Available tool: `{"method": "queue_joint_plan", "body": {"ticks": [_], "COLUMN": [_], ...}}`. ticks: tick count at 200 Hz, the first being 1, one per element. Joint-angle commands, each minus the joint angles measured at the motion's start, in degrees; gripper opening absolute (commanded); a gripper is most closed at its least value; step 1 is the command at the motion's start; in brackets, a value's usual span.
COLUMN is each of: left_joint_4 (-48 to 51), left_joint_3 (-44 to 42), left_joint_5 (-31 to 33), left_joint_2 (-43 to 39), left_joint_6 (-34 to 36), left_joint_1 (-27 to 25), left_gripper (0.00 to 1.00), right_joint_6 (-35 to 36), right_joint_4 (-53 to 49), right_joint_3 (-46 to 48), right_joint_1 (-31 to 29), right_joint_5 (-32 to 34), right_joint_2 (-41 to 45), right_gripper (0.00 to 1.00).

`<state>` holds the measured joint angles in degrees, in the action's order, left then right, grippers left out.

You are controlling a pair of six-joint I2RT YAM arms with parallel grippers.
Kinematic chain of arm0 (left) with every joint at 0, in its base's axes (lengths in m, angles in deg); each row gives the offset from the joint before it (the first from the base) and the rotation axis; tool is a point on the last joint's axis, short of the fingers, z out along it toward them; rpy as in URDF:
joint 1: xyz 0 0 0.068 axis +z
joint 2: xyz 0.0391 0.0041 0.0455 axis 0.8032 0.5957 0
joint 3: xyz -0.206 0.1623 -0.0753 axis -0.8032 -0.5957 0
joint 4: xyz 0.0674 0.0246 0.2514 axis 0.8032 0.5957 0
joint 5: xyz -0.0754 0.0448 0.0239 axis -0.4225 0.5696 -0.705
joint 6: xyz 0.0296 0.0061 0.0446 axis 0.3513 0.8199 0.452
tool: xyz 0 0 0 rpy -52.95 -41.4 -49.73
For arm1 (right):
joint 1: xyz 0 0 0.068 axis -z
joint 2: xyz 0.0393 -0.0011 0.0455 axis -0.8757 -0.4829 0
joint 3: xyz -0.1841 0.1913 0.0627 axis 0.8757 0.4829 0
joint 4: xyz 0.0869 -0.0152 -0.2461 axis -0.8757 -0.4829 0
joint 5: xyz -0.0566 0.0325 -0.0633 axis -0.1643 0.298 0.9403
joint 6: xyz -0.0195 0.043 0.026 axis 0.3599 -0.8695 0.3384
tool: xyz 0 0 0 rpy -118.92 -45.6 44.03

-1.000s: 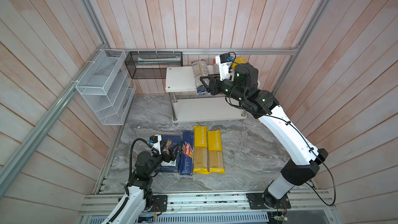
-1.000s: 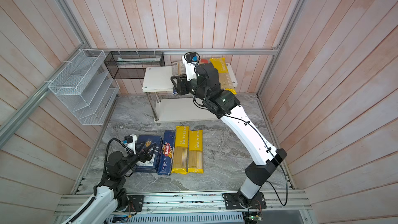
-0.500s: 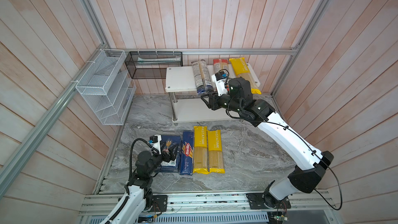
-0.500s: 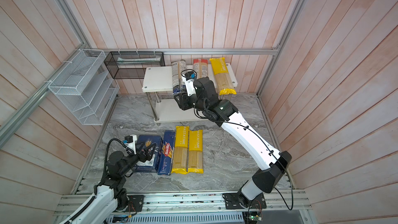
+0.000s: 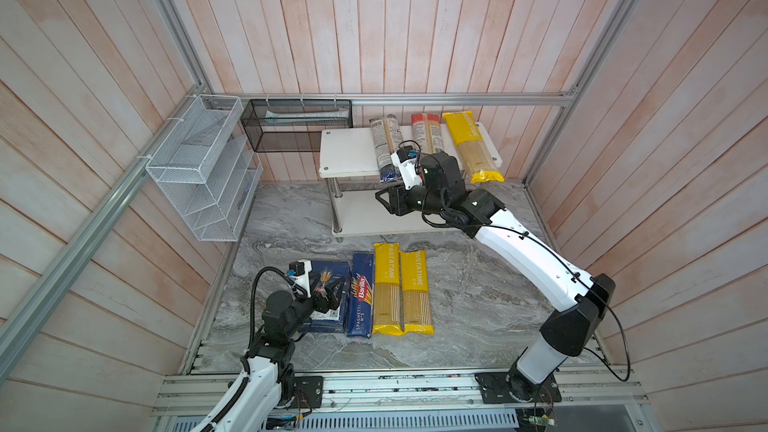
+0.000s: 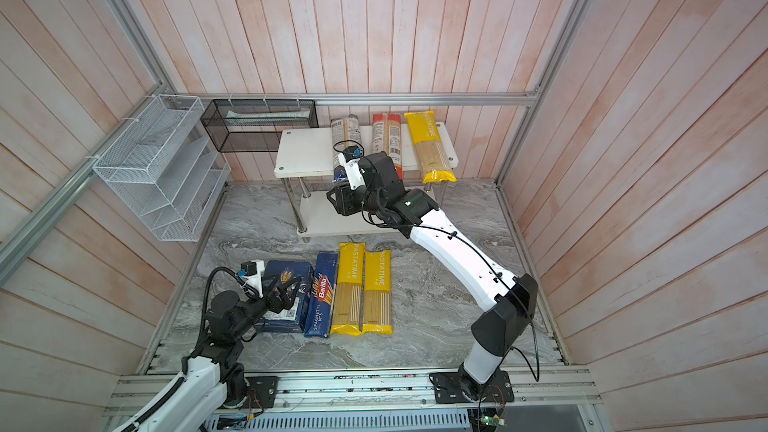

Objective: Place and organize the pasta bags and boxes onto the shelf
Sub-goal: 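Open the right gripper and push the bag upright against the shelf back, then move the right gripper back down over the yellow PASTATIME bags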

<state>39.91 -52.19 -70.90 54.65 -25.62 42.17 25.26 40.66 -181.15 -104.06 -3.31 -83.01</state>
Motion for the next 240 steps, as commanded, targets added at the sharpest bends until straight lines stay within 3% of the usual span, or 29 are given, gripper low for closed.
{"method": "queue_joint_plan", "body": {"ticks": [1, 42, 82, 139, 187, 204, 240], "left_joint_4": [-0.1, 0.4, 3.3, 5.8, 8.8, 4.7, 7.2], "left_joint_3": [0.5, 0.7, 2.5, 2.9, 5.0, 2.2, 1.7], "left_joint_5": [1.1, 0.6, -0.4, -1.7, -2.6, -3.4, -1.7], "left_joint_2": [-0.9, -1.1, -0.8, -2.6, -1.9, -2.6, -6.8], "left_joint_6": [-0.2, -0.2, -0.7, 0.0, 2.2, 1.6, 1.6], "left_joint_1": [-0.1, -0.1, -0.1, -0.1, 0.0, 0.0, 0.0], "left_gripper": [1.00, 1.00, 1.00, 1.00, 1.00, 1.00, 1.00], "right_joint_6": [1.7, 2.7, 0.9, -3.0, -12.9, -16.3, -20.4], "right_joint_4": [0.9, -1.6, 1.7, 2.2, 5.5, 7.5, 10.1], "right_joint_3": [-2.7, -0.7, 10.0, 27.7, 47.0, 52.3, 58.7], "right_joint_1": [-0.2, -0.3, -0.7, -0.9, -1.1, -1.1, -2.4], "right_joint_5": [-0.5, 0.3, 1.7, 10.3, 17.8, 18.0, 17.5], "right_joint_2": [-0.1, 1.6, 8.7, 19.9, 29.8, 31.9, 32.3], "right_gripper": [0.52, 0.52, 0.53, 0.53, 0.61, 0.69, 0.85]}}
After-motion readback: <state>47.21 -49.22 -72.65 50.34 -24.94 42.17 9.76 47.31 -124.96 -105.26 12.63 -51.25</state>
